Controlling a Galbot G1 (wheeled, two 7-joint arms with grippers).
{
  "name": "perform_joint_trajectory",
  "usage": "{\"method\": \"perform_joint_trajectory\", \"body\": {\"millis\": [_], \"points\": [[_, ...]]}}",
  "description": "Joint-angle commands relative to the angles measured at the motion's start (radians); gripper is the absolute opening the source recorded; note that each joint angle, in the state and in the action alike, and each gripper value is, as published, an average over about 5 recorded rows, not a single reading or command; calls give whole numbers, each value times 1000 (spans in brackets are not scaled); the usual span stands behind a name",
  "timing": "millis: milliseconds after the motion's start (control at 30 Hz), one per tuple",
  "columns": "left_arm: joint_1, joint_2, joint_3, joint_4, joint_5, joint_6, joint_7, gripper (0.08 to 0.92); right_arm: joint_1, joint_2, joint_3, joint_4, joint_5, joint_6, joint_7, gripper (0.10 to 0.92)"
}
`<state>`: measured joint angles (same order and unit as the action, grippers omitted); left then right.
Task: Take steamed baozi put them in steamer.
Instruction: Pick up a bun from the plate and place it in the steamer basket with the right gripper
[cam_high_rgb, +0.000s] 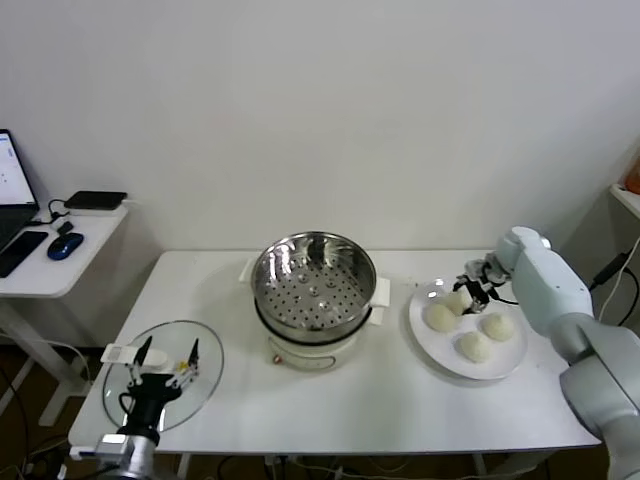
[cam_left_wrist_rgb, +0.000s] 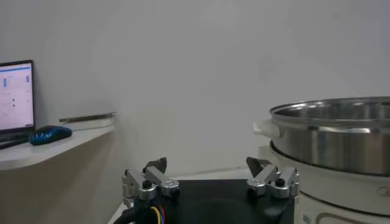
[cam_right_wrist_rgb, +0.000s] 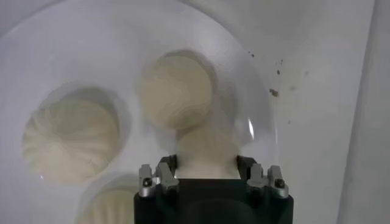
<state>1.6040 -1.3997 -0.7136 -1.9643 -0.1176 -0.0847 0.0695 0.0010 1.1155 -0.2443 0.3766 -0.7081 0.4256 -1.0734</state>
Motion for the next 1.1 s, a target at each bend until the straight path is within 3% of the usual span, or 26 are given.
{"method": "perform_joint_trajectory", "body": {"millis": [33, 700, 1100], "points": [[1, -1, -3, -1, 0, 0, 0, 823, 2, -57, -65, 132, 44, 12, -29, 645], [5, -12, -6, -12, 11, 2, 1, 823, 288, -272, -527, 691, 399, 22, -102, 625], [9, -14, -8, -21, 15, 2, 1, 823, 508, -147, -723, 800, 450, 69, -121, 621]]}}
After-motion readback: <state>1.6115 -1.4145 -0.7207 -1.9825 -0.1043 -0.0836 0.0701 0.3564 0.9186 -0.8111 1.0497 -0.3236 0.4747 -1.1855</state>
